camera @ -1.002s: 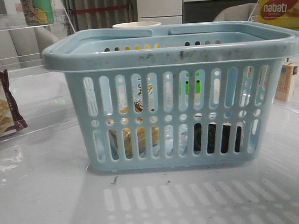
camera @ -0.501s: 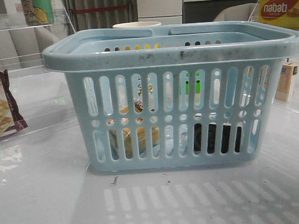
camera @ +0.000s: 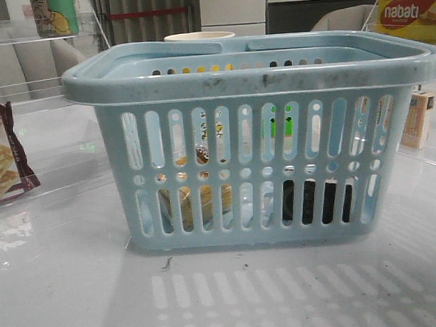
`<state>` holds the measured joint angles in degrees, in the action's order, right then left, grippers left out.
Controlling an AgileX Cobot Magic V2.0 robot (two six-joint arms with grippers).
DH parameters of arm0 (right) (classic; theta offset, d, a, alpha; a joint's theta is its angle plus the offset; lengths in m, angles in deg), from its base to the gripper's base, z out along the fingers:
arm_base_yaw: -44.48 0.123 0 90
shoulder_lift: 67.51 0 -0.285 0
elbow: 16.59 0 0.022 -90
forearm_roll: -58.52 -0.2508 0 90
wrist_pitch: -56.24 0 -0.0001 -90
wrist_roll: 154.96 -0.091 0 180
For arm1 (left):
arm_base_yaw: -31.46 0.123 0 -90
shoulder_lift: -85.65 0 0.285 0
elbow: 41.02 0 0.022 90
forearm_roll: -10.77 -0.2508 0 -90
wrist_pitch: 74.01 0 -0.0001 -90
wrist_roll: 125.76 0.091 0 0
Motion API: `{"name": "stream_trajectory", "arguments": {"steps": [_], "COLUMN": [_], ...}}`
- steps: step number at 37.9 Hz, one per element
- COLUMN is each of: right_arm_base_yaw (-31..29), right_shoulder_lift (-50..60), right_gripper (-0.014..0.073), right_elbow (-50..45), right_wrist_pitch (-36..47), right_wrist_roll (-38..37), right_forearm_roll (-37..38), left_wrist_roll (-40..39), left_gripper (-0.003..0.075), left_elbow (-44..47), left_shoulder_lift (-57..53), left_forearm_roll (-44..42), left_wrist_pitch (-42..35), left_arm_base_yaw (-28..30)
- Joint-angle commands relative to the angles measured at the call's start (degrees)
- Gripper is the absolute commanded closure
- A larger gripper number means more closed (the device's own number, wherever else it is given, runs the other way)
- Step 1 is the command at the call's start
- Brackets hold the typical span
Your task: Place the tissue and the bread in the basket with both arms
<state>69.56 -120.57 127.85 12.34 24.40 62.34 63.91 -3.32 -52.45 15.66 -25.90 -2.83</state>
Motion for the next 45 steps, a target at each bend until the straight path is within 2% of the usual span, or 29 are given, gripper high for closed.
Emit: {"name": "stream_trajectory", "arguments": {"steps": [1, 6, 9, 16, 19, 22, 29, 45], "right_arm_base_yaw": [-0.34, -0.34, -0.34, -0.34, -0.34, -0.34, -0.34, -0.34], "right_shoulder_lift": [0.15, 0.15, 0.15, 0.15, 0.15, 0.15, 0.15, 0.15], "right_gripper": [0.0539, 0.0539, 0.0539, 0.0539, 0.0539, 0.0539, 0.0539, 0.0539], "right_elbow": [1.56, 1.56, 1.56, 1.56, 1.56, 1.56, 1.56, 1.56], "right_wrist_pitch": [3.25, 3.25, 3.18, 3.18, 3.18, 3.18, 3.12, 3.11], "right_wrist_roll": [0.17, 0.17, 0.17, 0.17, 0.17, 0.17, 0.17, 0.17], "right_forearm_roll": [0.72, 0.72, 0.72, 0.72, 0.72, 0.72, 0.72, 0.72], "left_wrist_roll": [-0.62, -0.62, -0.62, -0.62, -0.62, -0.62, -0.62, -0.62], "left_gripper": [0.0629, 0.0629, 0.0629, 0.0629, 0.0629, 0.0629, 0.0629, 0.0629], "left_elbow": [-1.57, -0.87, 2.02, 21.11, 28.13, 33.52, 39.96, 39.85], "left_shoulder_lift": [0.06, -1.16, -5.06, -21.39, -27.32, -32.29, -35.50, -35.50], "left_forearm_roll": [0.39, 0.63, -0.28, -0.04, 1.17, 2.28, 2.38, 2.39], "left_wrist_pitch": [-4.62, -5.30, -7.74, -32.99, -38.62, -42.41, -50.23, -49.39], "left_arm_base_yaw": [-0.24, -0.39, 3.56, 20.64, 26.63, 29.65, 29.79, 29.79]}}
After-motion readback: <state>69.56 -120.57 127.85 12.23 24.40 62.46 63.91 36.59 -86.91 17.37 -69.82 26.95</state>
